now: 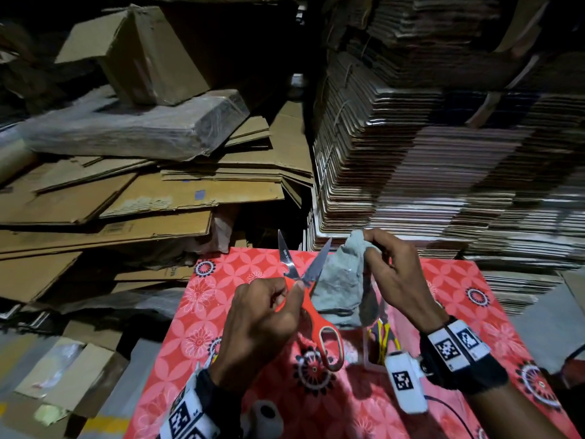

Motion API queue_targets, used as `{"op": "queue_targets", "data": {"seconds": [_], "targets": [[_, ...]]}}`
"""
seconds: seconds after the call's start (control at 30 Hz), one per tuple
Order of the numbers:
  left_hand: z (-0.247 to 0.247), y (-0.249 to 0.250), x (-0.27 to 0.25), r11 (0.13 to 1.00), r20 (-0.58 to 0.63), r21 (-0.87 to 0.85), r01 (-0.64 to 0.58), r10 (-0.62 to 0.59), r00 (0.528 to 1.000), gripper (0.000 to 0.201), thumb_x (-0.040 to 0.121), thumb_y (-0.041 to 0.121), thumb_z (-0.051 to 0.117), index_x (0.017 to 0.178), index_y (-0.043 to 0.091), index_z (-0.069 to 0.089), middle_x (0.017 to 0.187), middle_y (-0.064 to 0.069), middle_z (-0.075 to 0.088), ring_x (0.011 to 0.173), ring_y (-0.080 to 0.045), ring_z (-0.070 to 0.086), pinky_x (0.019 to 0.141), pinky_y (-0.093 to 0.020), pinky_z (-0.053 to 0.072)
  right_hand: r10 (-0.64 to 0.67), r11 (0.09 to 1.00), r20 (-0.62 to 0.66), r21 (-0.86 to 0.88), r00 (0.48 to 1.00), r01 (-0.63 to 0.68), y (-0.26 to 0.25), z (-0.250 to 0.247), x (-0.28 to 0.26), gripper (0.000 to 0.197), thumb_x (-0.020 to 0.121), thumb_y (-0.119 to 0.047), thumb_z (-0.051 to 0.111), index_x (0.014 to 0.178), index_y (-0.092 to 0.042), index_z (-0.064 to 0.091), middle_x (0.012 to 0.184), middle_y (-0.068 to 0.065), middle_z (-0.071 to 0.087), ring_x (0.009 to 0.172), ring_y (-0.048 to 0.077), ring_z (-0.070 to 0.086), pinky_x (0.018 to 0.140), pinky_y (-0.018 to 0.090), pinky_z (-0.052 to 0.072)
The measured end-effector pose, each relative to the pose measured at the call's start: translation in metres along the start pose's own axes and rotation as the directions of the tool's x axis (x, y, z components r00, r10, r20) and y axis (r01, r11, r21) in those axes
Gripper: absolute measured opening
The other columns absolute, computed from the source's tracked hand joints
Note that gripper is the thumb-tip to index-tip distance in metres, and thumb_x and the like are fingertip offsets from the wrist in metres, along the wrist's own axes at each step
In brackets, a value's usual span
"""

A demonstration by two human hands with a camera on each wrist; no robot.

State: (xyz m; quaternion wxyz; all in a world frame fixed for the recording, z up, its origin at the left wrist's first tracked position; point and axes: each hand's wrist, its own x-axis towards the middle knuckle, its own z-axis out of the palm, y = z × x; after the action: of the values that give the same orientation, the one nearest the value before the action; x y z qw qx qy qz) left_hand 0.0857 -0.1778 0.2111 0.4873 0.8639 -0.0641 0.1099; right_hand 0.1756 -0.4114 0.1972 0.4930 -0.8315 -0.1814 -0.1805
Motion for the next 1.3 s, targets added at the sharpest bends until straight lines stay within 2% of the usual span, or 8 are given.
{"op": "queue_targets", "data": {"seconds": [0.13, 0.23, 0.37, 0.53, 0.7, 0.83, 1.2, 1.3], "targets": [[0.004, -0.006, 0.002, 1.000, -0.037, -0.020, 0.007, -0.008, 0.999, 0.053, 0.097, 0.042, 0.055, 0.056, 0.009, 0.046, 0.044, 0.003, 0.046, 0.045, -0.005, 0.040, 0.050, -0.045, 0.041, 0.056, 0.998, -0.036, -0.010, 0.998, -0.057, 0.000, 0.004, -0.005, 0.023, 0.087, -0.019, 0.045, 0.077, -0.006, 0.060, 0.064, 0.012, 0.047, 0.060, 0.013, 0.039, 0.056, 0.043, 0.035], [0.007, -0.010, 0.003, 1.000, -0.040, -0.031, 0.002, -0.003, 0.999, 0.052, 0.097, 0.048, 0.054, 0.061, 0.010, 0.045, 0.053, -0.011, 0.043, 0.047, -0.010, 0.037, 0.051, -0.050, 0.038, 0.117, 0.993, -0.063, -0.011, 0.991, -0.118, -0.007, 0.007, -0.007, 0.022, 0.085, -0.021, 0.047, 0.078, -0.011, 0.066, 0.057, -0.012, 0.044, 0.054, 0.003, 0.038, 0.054, 0.031, 0.032], [0.009, -0.009, 0.002, 0.999, -0.016, -0.037, 0.008, -0.008, 1.000, 0.053, 0.103, 0.036, 0.059, 0.056, 0.016, 0.045, 0.045, 0.005, 0.044, 0.045, -0.005, 0.038, 0.049, -0.036, 0.033, 0.083, 0.996, -0.161, -0.009, 0.984, -0.085, -0.025, 0.013, -0.011, 0.021, 0.080, -0.019, 0.059, 0.092, -0.018, 0.077, 0.085, -0.017, 0.073, 0.078, 0.000, 0.067, 0.073, 0.018, 0.050], [0.012, -0.010, 0.004, 0.998, -0.021, -0.059, -0.004, 0.002, 1.000, 0.057, 0.100, 0.049, 0.051, 0.063, 0.007, 0.045, 0.055, -0.012, 0.045, 0.050, -0.028, 0.045, 0.052, -0.050, 0.039, -0.064, 0.998, -0.235, -0.004, 0.970, 0.065, -0.049, 0.028, -0.025, 0.019, 0.076, -0.007, 0.073, 0.093, -0.016, 0.077, 0.081, -0.004, 0.071, 0.062, 0.010, 0.063, 0.058, 0.023, 0.054], [0.013, -0.009, 0.009, 0.993, -0.041, -0.119, 0.011, -0.016, 0.999, 0.050, 0.100, 0.051, 0.052, 0.069, 0.013, 0.061, 0.057, -0.005, 0.062, 0.055, -0.028, 0.062, 0.055, -0.052, 0.051, -0.196, 0.980, -0.114, 0.000, 0.974, 0.198, -0.059, 0.039, -0.041, 0.033, 0.086, -0.008, 0.077, 0.119, -0.010, 0.077, 0.106, -0.003, 0.069, 0.094, 0.007, 0.069, 0.080, 0.021, 0.055], [0.011, -0.008, 0.009, 0.979, -0.011, -0.201, 0.017, -0.020, 1.000, 0.036, 0.101, 0.044, 0.053, 0.079, 0.020, 0.070, 0.066, -0.003, 0.072, 0.062, -0.028, 0.071, 0.058, -0.053, 0.058, -0.235, 0.970, -0.083, 0.037, 0.968, 0.239, -0.062, 0.039, -0.045, 0.019, 0.093, -0.010, 0.073, 0.111, -0.009, 0.081, 0.111, 0.000, 0.069, 0.104, 0.004, 0.068, 0.085, 0.017, 0.053], [0.027, -0.008, -0.001, 0.992, -0.080, 0.014, -0.128, 0.128, 0.989, 0.051, 0.100, 0.037, 0.054, 0.058, 0.013, 0.039, 0.049, -0.005, 0.034, 0.045, -0.021, 0.032, 0.050, -0.046, 0.029, -0.209, 0.975, -0.281, -0.140, 0.937, 0.175, -0.048, 0.034, -0.027, 0.005, 0.087, -0.007, 0.082, 0.092, -0.009, 0.083, 0.088, -0.001, 0.067, 0.079, 0.005, 0.064, 0.071, 0.015, 0.047], [0.029, -0.007, -0.003, 0.995, -0.061, 0.013, -0.095, 0.095, 0.994, 0.043, 0.094, 0.046, 0.048, 0.057, 0.025, 0.039, 0.048, 0.007, 0.038, 0.049, -0.011, 0.038, 0.055, -0.025, 0.034, -0.212, 0.972, -0.249, -0.150, 0.945, 0.178, -0.050, 0.035, -0.031, 0.006, 0.087, -0.006, 0.081, 0.092, -0.010, 0.082, 0.089, -0.002, 0.066, 0.082, 0.003, 0.064, 0.074, 0.013, 0.046]]}}
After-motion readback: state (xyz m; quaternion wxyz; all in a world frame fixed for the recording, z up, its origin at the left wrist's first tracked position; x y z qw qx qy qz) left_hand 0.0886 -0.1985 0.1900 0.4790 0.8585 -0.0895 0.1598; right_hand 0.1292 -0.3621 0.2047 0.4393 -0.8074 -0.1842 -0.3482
